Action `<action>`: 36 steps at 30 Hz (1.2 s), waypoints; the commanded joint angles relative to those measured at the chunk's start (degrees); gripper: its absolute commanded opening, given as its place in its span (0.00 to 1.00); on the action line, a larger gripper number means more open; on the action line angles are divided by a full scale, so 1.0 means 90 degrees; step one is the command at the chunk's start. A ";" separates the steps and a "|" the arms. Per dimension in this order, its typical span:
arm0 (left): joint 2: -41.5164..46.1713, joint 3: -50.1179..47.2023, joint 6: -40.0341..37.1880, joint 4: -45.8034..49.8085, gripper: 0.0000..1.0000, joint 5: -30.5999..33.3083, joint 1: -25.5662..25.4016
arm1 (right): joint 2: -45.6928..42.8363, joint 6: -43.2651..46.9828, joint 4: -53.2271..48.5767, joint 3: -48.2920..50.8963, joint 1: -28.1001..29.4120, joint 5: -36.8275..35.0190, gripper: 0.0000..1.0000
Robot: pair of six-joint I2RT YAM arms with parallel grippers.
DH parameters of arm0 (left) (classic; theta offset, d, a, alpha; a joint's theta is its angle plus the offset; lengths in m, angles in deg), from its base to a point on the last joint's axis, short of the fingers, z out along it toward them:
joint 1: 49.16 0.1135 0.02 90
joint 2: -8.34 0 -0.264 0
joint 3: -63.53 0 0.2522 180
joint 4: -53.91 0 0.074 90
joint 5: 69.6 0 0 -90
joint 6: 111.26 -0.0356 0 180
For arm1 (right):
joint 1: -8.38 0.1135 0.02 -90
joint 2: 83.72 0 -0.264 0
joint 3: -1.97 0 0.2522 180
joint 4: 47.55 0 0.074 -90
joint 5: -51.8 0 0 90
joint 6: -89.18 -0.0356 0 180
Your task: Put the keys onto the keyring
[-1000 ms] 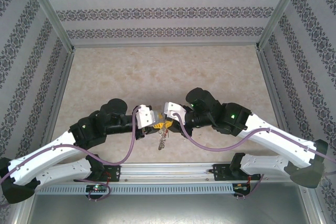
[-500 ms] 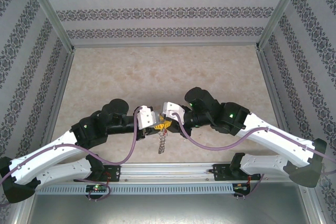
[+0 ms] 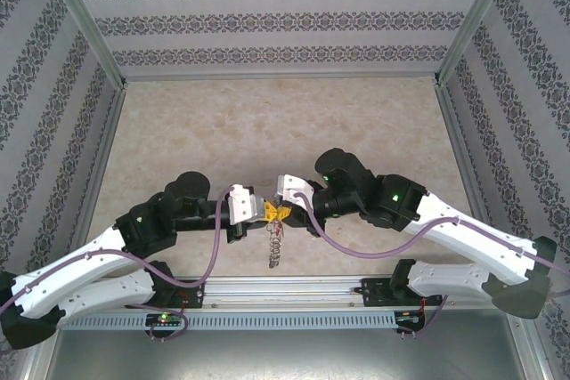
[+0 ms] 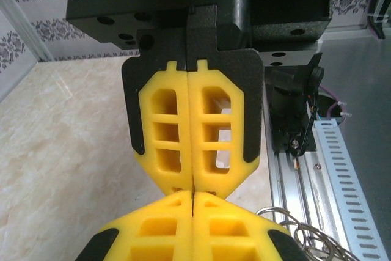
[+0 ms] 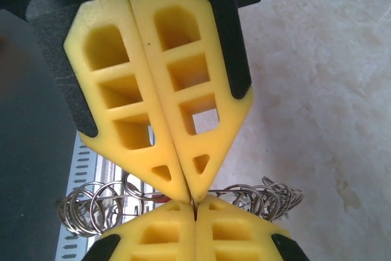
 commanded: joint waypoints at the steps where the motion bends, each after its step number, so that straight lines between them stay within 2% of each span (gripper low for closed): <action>1: 0.0380 -0.0166 0.0252 -0.0736 0.00 -0.0552 0.0024 | -0.0272 -0.0178 0.0601 0.0063 -0.0004 -0.0068 0.14; 3: 0.0562 -0.0239 0.0360 -0.0896 0.00 -0.0654 0.0078 | -0.0427 -0.0314 0.0760 0.0299 -0.0004 -0.0062 0.22; 6: 0.0703 -0.0259 0.0486 -0.1032 0.00 -0.0830 0.0136 | -0.0700 -0.0522 0.0971 0.0644 -0.0033 -0.0014 0.26; 12: 0.0690 -0.0244 0.0630 -0.1245 0.00 -0.1041 0.0157 | -0.1151 -0.0793 0.1411 0.1065 -0.0121 0.0320 0.23; 20: 0.0656 -0.0300 0.0740 -0.1455 0.00 -0.1098 0.0157 | -0.1387 -0.0887 0.1887 0.1267 -0.0121 0.1257 0.23; 26: 0.0642 -0.0305 0.0767 -0.1495 0.00 -0.1156 0.0162 | -0.1345 -0.0898 0.1953 0.1313 -0.0131 0.1272 0.16; 31: 0.0617 -0.0327 0.0760 -0.1525 0.00 -0.1166 0.0160 | -0.1312 -0.0907 0.2024 0.1323 -0.0138 0.1439 0.16; 36: 0.0624 -0.0323 0.0731 -0.1504 0.00 -0.1176 0.0157 | -0.1423 -0.0921 0.1895 0.1315 -0.0178 0.0897 0.10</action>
